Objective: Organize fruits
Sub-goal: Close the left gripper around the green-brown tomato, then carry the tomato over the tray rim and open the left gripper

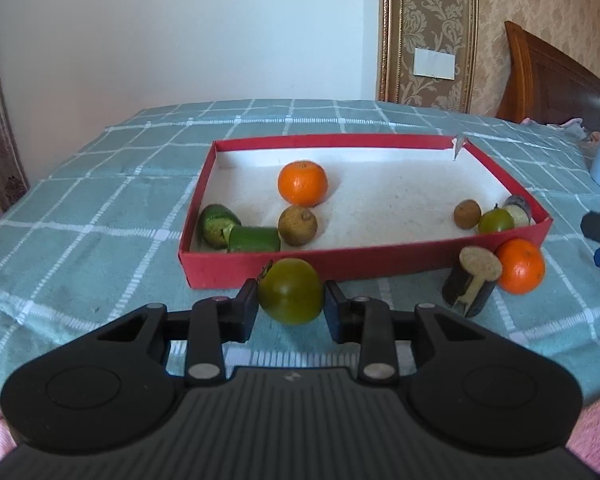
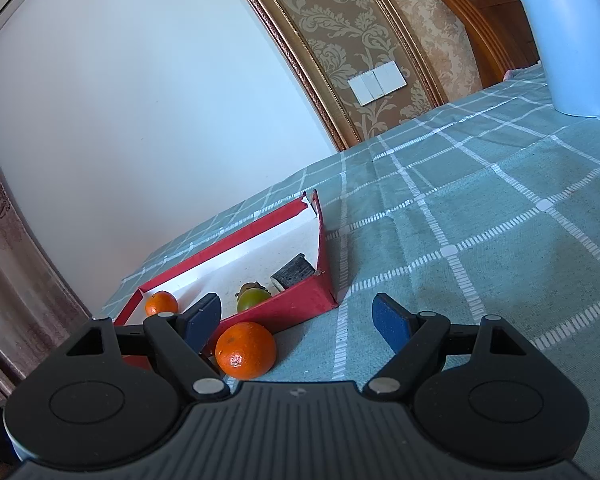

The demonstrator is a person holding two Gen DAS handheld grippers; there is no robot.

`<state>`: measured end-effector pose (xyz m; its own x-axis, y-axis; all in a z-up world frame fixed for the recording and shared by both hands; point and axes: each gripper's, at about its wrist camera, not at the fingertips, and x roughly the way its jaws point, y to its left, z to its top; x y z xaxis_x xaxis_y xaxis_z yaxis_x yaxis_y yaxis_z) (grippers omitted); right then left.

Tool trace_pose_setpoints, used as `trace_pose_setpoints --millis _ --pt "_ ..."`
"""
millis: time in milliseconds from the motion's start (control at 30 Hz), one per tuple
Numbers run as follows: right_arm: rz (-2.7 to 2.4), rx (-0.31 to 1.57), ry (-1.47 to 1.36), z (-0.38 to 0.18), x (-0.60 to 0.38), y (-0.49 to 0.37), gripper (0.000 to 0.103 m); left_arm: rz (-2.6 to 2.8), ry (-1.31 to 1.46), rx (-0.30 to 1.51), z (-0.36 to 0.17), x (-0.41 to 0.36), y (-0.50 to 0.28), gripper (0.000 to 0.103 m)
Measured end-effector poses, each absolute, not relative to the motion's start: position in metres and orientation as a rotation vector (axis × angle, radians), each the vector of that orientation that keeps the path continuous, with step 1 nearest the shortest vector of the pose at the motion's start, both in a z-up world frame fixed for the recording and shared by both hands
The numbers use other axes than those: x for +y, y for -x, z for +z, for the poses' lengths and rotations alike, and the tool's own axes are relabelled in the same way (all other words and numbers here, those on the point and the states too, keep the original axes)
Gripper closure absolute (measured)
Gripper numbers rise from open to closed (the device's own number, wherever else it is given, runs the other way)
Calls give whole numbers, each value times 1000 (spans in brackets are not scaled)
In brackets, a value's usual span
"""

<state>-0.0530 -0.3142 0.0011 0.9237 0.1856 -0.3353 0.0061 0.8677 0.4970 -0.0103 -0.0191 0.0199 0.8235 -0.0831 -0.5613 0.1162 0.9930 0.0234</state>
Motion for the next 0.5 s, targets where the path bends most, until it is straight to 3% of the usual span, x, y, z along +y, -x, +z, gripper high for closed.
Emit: trace_pose_setpoints --millis 500 --pt "89 382 -518 0 -315 54 20 -63 -64 553 41 -33 9 72"
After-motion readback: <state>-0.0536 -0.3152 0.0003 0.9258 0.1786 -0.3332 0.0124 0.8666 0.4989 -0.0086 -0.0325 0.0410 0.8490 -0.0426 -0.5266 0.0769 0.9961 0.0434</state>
